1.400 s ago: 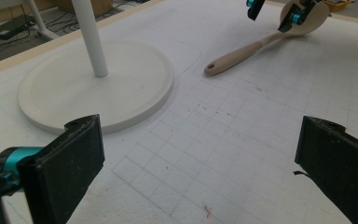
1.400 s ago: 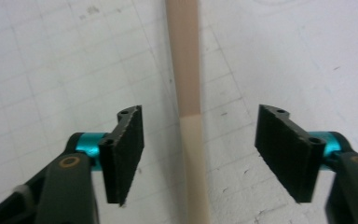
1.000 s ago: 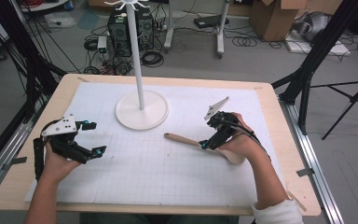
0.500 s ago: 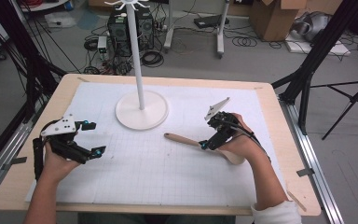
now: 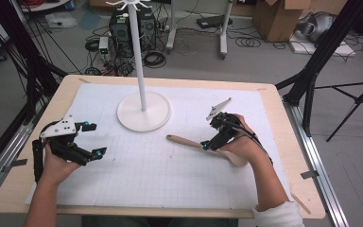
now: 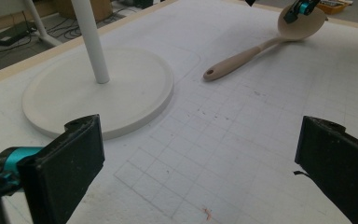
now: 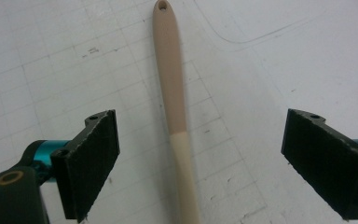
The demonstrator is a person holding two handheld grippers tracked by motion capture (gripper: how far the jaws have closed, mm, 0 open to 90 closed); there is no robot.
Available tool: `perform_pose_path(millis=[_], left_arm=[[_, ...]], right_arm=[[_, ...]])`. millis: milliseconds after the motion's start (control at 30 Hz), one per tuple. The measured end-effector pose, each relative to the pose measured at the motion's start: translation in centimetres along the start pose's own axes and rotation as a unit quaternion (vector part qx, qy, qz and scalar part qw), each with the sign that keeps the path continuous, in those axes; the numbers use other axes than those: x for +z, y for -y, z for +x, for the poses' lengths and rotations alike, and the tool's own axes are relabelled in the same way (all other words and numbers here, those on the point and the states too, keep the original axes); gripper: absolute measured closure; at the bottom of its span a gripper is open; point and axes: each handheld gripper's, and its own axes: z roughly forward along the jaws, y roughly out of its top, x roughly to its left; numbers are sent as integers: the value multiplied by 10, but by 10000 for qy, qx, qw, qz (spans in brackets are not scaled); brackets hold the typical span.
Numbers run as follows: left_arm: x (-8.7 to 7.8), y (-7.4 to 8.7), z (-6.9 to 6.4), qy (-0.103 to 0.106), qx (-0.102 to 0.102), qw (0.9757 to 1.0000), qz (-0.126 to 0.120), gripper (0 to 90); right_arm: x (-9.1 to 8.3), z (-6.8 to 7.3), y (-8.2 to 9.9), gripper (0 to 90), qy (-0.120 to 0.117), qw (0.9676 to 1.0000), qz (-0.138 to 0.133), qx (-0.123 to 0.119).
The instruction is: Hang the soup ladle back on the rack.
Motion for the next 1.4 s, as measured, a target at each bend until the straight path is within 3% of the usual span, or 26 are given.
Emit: perform_pose_path(millis=[167,267,367,633,733,767,833,1100,1400], left_arm=[[1,0,-1,11,1,10000,37,16],[2,-1,-3,-28,14,10000,64,17],[3,-1,-3,-27,19,10000,69,17],[4,-1,-3,-17,11,10000,79,17],[4,-1,-3,8,17,10000,77,16],[3,-1,-3,18,19,10000,72,16],[2,-1,-3,11,17,10000,61,17],[1,0,-1,-29,-2,10000,52,17],[1,0,-2,-20,9,10000,65,16]], right_arm=[[11,-1,-2,110,0,9998,189,1],[20,-1,-3,199,-8,9994,355,32],[24,-1,-4,215,-67,9989,461,22],[41,2,-6,253,-352,9940,1028,-85],[48,2,-8,254,-298,9922,1201,-145],[48,2,-8,254,-298,9922,1201,-145],[51,-1,-9,340,-528,9901,1297,-84],[53,1,-10,441,-450,9887,1404,-278],[56,0,-8,549,-376,9870,1534,-281]])
